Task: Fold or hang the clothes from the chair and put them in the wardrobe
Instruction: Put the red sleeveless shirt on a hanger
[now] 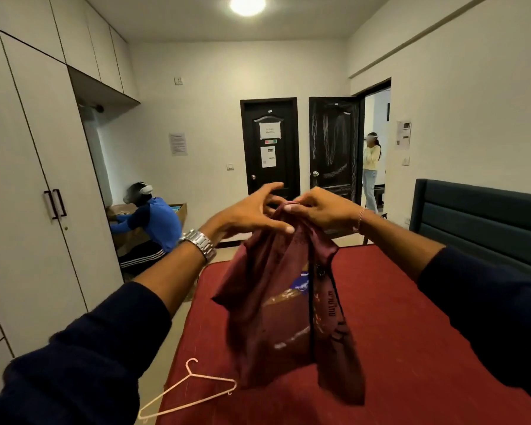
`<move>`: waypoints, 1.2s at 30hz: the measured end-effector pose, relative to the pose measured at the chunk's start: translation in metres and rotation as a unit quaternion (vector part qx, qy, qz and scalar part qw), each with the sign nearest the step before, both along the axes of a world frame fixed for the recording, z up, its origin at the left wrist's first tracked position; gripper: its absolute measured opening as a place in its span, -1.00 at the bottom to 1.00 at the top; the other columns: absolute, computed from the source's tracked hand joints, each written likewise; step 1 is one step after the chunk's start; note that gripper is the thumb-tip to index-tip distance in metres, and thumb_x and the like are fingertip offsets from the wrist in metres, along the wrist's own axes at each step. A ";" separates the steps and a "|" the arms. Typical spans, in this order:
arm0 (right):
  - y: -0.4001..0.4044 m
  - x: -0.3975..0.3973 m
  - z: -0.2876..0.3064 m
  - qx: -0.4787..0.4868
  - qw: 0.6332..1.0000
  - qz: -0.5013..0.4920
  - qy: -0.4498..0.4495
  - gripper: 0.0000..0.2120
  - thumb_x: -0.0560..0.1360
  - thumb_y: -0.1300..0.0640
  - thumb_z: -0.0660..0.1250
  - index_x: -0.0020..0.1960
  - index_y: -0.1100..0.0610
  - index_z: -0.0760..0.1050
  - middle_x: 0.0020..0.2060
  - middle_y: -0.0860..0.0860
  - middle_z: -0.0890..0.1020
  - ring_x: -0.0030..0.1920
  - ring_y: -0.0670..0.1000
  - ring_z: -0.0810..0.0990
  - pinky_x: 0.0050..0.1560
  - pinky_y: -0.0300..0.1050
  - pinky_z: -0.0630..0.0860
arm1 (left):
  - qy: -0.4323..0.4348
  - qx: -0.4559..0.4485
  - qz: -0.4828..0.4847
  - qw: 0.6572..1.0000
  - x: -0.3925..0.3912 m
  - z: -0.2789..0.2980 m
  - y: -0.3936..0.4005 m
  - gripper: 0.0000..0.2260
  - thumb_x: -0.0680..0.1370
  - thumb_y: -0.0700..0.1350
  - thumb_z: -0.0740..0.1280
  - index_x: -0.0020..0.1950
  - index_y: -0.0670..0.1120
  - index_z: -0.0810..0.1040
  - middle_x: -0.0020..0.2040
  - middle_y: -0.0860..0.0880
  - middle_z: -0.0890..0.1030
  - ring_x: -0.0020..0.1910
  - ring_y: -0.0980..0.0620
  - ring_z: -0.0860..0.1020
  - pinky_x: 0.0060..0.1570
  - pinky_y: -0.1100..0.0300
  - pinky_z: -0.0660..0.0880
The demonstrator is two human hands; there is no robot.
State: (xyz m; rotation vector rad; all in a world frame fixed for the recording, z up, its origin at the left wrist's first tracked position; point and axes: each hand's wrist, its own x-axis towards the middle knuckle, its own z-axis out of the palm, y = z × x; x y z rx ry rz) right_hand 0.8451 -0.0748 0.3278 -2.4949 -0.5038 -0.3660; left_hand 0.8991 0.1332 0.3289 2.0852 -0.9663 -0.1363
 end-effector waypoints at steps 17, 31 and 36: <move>-0.021 -0.020 -0.008 0.175 0.971 0.085 0.141 -0.71 0.71 0.10 0.07 0.30 -0.11 0.48 0.11 -0.10 0.66 0.13 -0.11 0.65 0.12 -0.22 0.59 | 0.046 -0.210 0.081 0.973 0.006 -0.004 0.006 -0.82 0.66 -0.13 0.28 -0.04 -0.16 0.62 -0.32 0.05 0.62 -0.33 0.16 0.57 -0.29 0.32 0.48; -0.036 -0.014 -0.019 -0.070 0.989 -0.085 0.095 -0.88 0.49 0.22 0.40 0.00 0.13 0.66 -0.17 0.04 0.71 -0.20 0.02 0.69 -0.10 -0.05 0.64 | -0.001 -0.370 0.163 0.915 0.023 0.018 0.028 -0.88 0.68 -0.02 0.25 -0.01 0.00 0.53 -0.03 -0.09 0.52 -0.16 0.05 0.49 -0.25 0.21 0.48; -0.066 -0.015 -0.029 -0.051 0.981 -0.161 0.095 -0.91 0.52 0.29 0.33 -0.04 0.26 0.61 -0.23 0.18 0.65 -0.29 0.10 0.66 -0.31 -0.07 0.62 | 0.000 -0.428 0.209 0.879 0.031 0.018 0.053 -0.89 0.67 -0.04 0.28 -0.04 0.01 0.54 -0.06 -0.06 0.56 -0.19 0.07 0.50 -0.18 0.13 0.52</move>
